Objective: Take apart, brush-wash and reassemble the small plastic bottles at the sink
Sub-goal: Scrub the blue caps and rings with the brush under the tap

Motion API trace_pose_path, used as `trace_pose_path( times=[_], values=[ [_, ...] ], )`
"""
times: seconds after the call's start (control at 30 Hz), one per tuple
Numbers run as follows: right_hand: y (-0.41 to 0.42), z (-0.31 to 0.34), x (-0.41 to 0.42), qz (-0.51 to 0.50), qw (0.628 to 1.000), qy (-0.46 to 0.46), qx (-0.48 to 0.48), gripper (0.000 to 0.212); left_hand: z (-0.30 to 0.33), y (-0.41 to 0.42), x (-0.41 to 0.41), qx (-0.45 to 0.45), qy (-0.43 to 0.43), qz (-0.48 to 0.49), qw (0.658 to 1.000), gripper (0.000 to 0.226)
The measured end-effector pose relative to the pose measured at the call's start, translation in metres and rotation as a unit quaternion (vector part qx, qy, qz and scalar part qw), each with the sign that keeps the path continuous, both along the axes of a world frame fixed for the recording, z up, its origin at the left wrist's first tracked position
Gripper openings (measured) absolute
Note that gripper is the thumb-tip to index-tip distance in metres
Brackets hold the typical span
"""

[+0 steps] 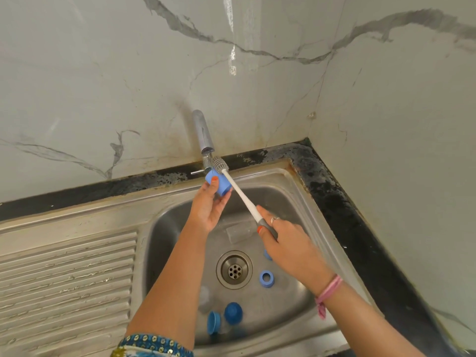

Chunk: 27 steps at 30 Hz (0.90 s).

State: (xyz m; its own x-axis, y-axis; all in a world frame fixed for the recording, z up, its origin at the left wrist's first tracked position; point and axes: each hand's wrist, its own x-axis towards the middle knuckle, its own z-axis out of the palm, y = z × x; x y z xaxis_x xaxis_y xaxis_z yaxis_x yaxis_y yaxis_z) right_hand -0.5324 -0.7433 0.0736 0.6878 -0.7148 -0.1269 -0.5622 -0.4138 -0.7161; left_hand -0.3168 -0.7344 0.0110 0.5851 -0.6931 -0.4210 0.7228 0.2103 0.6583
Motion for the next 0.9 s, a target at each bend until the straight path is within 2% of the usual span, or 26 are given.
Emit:
trace_pose_path(
  times=[0.23, 0.33, 0.5, 0.57, 0.67, 0.83, 0.9],
  values=[
    [0.033, 0.004, -0.014, 0.046, 0.997, 0.048, -0.028, 0.050, -0.003, -0.002, 0.019, -0.008, 0.104, 0.140, 0.985, 0.037],
    [0.030, 0.006, -0.012, 0.034, 0.998, 0.033, -0.032, 0.051, 0.000, -0.005, 0.013, -0.004, 0.101, 0.108, 0.989, 0.037],
    [-0.001, 0.002, 0.006, -0.011, 1.000, -0.005, 0.015, 0.048, 0.012, -0.006, 0.000, -0.010, 0.082, 0.024, 0.996, 0.023],
    [0.003, 0.004, 0.003, -0.005, 1.000, -0.007, 0.029, 0.047, 0.013, -0.007, 0.005, -0.024, 0.111, 0.049, 0.992, 0.028],
    [0.029, 0.004, -0.009, 0.033, 0.999, 0.022, -0.002, 0.048, 0.012, -0.008, 0.017, -0.019, 0.123, 0.104, 0.987, 0.033],
    [0.011, 0.001, 0.001, -0.005, 1.000, 0.008, 0.020, 0.049, 0.014, -0.011, -0.007, -0.022, 0.134, 0.088, 0.987, 0.020],
    [0.004, 0.002, 0.008, -0.016, 0.999, -0.009, 0.032, 0.048, 0.012, -0.011, -0.012, -0.036, 0.150, 0.091, 0.984, 0.025]
  ],
)
